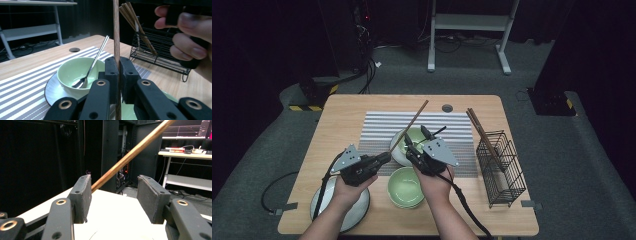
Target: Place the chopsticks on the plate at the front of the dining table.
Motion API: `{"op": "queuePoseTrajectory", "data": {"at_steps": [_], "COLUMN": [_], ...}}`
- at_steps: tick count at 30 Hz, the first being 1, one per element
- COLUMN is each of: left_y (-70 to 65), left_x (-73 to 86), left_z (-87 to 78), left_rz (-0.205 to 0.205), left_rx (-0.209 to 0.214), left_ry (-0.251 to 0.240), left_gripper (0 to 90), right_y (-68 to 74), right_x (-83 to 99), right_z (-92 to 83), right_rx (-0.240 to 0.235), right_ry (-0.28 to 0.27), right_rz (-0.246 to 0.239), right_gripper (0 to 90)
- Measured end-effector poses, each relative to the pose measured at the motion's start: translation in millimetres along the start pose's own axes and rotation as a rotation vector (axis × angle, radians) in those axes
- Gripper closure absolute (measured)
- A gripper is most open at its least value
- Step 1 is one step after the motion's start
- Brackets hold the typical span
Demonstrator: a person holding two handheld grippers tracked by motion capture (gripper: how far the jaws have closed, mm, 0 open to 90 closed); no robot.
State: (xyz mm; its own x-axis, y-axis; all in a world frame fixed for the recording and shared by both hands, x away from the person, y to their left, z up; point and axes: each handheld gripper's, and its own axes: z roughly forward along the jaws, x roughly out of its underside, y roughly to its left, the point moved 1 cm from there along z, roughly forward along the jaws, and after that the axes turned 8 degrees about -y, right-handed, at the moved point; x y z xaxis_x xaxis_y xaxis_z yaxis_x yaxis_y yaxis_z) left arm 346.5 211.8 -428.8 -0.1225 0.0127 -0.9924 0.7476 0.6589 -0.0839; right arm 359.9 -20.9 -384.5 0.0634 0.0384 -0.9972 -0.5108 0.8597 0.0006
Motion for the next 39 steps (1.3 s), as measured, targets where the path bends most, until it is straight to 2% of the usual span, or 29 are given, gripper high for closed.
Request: {"op": "queuePoseTrajectory", "data": {"at_steps": [10,19,29,34,39], "left_y": [8.7,20.4,33.0,38.2,43.6], "left_x": [1.9,6.3,11.5,13.1,13.7], "left_z": [-1.0,-0.8,5.7,10.9,14.6], "left_rz": [0.013,0.01,0.008,0.021,0.009], "left_rx": [-0.069,-0.143,-0.198,-0.216,-0.23], "left_ry": [0.037,0.091,0.157,0.195,0.207], "left_gripper": [85.3,85.2,85.2,85.2,85.2], "right_y": [-8.2,-25.6,-42.1,-42.8,-39.9], "right_x": [2.7,18.0,37.7,48.3,58.9], "right_z": [-16.2,-39.4,-60.9,-67.8,-73.4], "right_rx": [0.015,0.049,0.076,0.071,0.06], "right_ry": [0.028,0.077,0.135,0.145,0.147], "right_rz": [-0.033,-0.057,-0.068,-0.077,-0.07], "right_gripper": [45.2,44.7,44.1,43.9,43.8]}}
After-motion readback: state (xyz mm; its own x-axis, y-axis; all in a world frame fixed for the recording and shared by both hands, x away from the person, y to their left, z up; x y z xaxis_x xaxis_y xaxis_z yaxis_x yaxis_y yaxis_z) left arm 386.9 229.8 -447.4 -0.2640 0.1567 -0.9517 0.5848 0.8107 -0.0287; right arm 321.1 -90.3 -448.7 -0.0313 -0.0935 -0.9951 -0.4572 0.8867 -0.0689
